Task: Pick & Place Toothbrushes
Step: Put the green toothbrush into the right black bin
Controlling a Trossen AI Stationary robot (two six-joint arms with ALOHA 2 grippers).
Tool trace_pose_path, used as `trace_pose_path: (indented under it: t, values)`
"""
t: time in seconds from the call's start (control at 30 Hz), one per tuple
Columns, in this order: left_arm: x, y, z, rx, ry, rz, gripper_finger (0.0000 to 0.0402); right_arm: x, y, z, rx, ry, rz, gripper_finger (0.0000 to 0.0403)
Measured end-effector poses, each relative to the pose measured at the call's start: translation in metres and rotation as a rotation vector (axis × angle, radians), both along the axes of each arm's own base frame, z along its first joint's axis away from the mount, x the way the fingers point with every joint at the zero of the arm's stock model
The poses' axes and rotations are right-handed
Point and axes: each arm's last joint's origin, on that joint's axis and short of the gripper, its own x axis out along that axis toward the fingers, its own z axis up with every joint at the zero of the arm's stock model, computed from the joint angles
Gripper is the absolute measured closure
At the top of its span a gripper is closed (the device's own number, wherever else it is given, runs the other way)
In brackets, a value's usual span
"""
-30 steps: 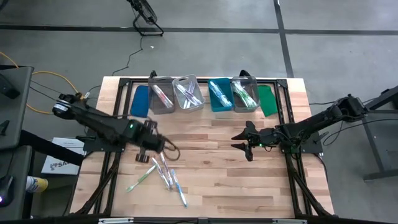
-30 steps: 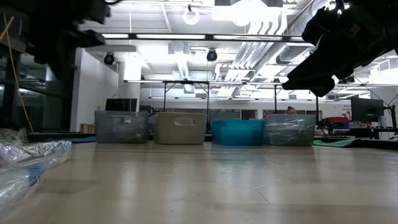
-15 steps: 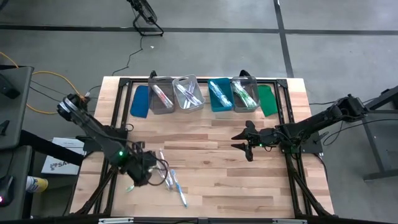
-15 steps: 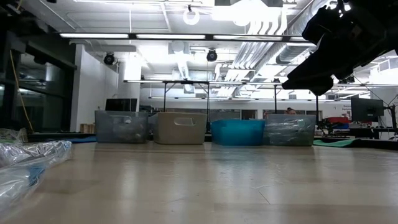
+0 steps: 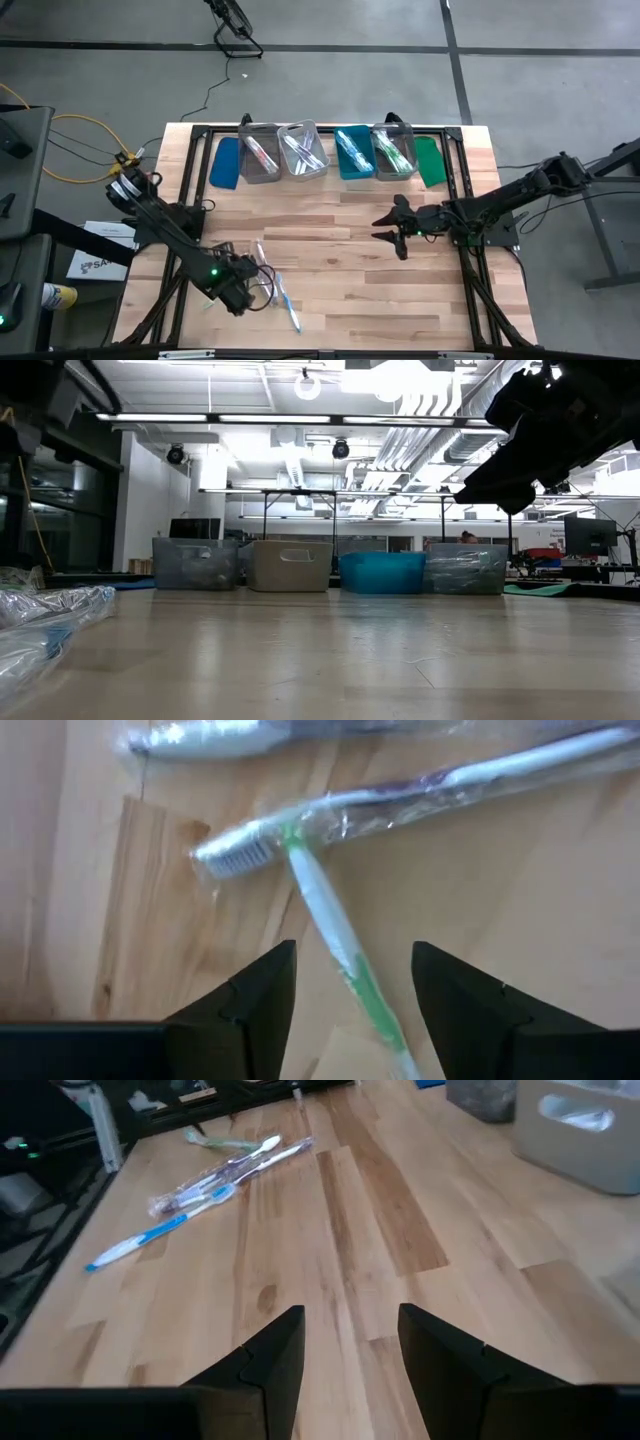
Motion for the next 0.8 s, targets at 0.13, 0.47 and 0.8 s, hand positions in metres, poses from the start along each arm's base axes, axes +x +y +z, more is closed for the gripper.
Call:
trace_pose_path:
  t: [0.13,0.47,0.8]
  values:
    - [0.001,-0.002,-0.01,0.009,0.051,0.043,0.0209,0.001,-0.005,0.0,0.055,0.008,0.02,0.0247]
    - [-0.001,-0.005,-0.015,-0.019,0.071,0.066,0.0209,0.003,-0.013,0.0,0.069,0.01,0.002,0.0247]
    - [-0.01,0.0,-0.043,-0.074,0.08,0.091,0.0209,0.003,-0.013,0.0,0.07,0.01,0.01,0.0247]
